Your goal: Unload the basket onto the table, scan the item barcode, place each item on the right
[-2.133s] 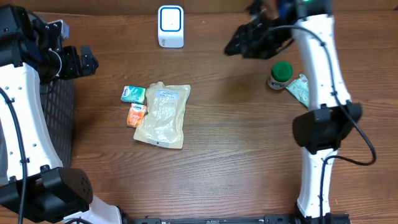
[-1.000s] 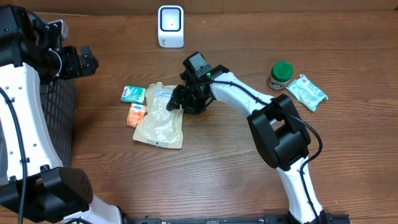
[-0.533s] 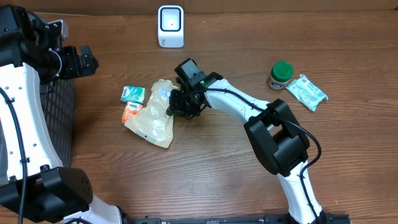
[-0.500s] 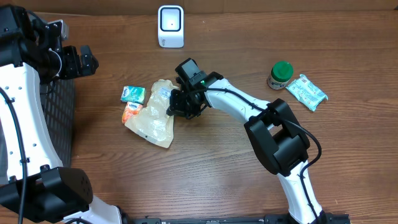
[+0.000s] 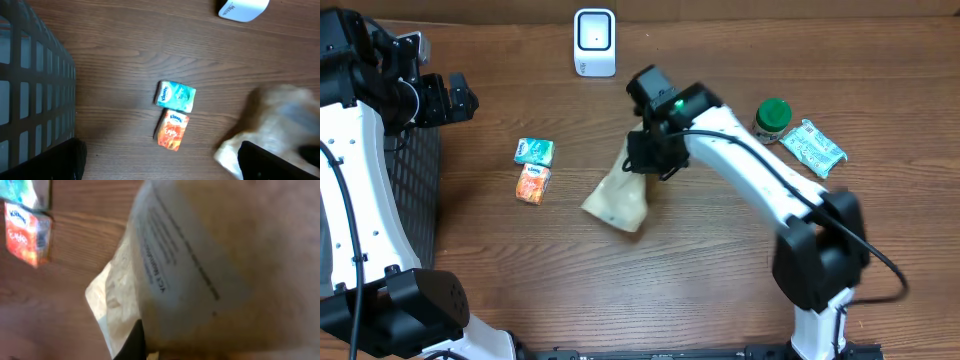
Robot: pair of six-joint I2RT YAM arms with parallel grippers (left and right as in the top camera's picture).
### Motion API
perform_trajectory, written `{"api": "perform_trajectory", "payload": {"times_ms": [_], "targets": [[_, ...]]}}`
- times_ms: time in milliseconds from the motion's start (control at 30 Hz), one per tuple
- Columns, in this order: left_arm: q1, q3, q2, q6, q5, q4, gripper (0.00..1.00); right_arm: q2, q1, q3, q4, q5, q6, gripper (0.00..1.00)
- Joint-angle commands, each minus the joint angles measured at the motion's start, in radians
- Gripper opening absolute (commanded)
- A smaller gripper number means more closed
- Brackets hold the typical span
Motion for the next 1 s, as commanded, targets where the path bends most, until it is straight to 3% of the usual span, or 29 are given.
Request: {"api": "perform_trajectory", "payload": {"times_ms": [0,300,633,967], "targets": [[0.003,0.017,-0.029,-0.008,0.008,0.002,0.99,-0.054,0.004,0.088,-0.122,0.237,-0.077,0.04],[0.003,0.017,-0.029,-0.008,0.008,0.002,0.99,0.042,-0.001,0.094,-0.438,0.507,-0.119,0.04],[0.003,0.017,-0.029,-0.008,0.008,0.002,0.99,0.239,0.055,0.095,-0.448,0.591,-0.128,0.06],[0.003,0.017,-0.029,-0.008,0.008,0.002,1.00,0.245,0.119,0.161,-0.488,0.766,-0.093,0.06]]}}
